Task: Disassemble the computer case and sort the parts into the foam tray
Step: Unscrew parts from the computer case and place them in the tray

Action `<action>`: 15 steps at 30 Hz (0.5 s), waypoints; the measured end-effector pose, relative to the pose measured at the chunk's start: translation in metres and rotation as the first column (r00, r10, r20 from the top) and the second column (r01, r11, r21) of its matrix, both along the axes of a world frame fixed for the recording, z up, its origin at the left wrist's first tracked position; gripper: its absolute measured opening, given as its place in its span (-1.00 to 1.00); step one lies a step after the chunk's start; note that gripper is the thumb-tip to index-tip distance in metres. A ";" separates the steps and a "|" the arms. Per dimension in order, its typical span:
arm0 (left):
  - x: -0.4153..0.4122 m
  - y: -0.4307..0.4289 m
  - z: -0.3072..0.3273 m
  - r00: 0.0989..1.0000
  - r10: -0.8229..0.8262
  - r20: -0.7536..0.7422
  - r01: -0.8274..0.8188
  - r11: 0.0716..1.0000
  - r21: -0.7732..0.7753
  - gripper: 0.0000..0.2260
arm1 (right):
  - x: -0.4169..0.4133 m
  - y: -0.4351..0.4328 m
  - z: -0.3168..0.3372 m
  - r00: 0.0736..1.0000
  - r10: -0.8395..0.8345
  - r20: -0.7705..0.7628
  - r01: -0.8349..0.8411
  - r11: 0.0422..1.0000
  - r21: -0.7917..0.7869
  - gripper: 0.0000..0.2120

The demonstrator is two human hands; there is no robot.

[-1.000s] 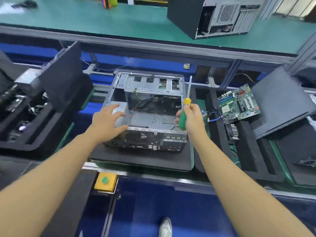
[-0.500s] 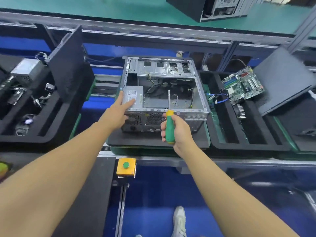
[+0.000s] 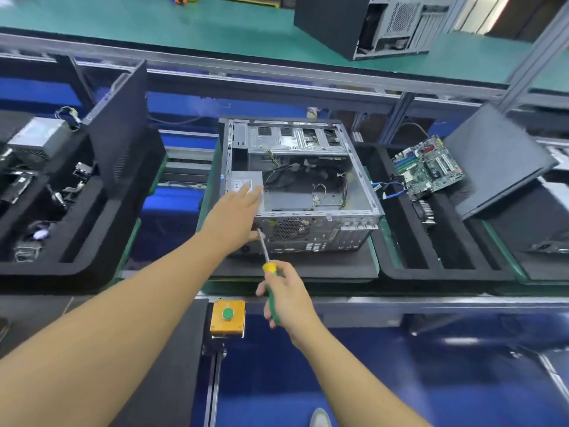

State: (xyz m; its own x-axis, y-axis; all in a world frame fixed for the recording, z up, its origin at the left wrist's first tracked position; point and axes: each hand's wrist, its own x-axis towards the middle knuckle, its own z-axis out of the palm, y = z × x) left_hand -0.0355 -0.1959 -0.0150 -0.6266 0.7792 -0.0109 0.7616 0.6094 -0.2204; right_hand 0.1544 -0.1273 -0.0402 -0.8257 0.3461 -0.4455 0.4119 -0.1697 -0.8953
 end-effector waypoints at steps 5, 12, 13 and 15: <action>0.005 0.001 -0.011 0.978 0.020 0.208 -0.062 0.978 0.198 -0.39 | -0.009 0.000 0.007 0.999 -0.034 -0.013 0.035 0.999 0.029 -0.66; 0.003 0.001 -0.010 0.968 0.025 0.250 -0.088 0.966 0.244 -0.51 | -0.014 -0.002 0.008 0.999 -0.053 -0.002 0.053 0.998 0.030 -0.61; 0.004 0.001 -0.010 0.967 0.027 0.255 -0.094 0.962 0.255 -0.52 | -0.014 -0.002 0.008 0.999 -0.054 -0.003 0.054 0.998 0.033 -0.60; 0.003 0.002 -0.009 0.963 0.026 0.268 -0.102 0.957 0.273 -0.53 | -0.013 -0.002 0.006 0.998 -0.056 -0.002 0.056 0.998 0.035 -0.60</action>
State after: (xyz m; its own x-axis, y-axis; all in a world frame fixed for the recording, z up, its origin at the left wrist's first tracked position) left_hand -0.0322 -0.1943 -0.0244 -0.6800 0.7323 0.0351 0.7265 0.6666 0.1667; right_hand 0.1416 -0.1292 -0.0342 -0.8050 0.4070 -0.4317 0.4018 -0.1612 -0.9014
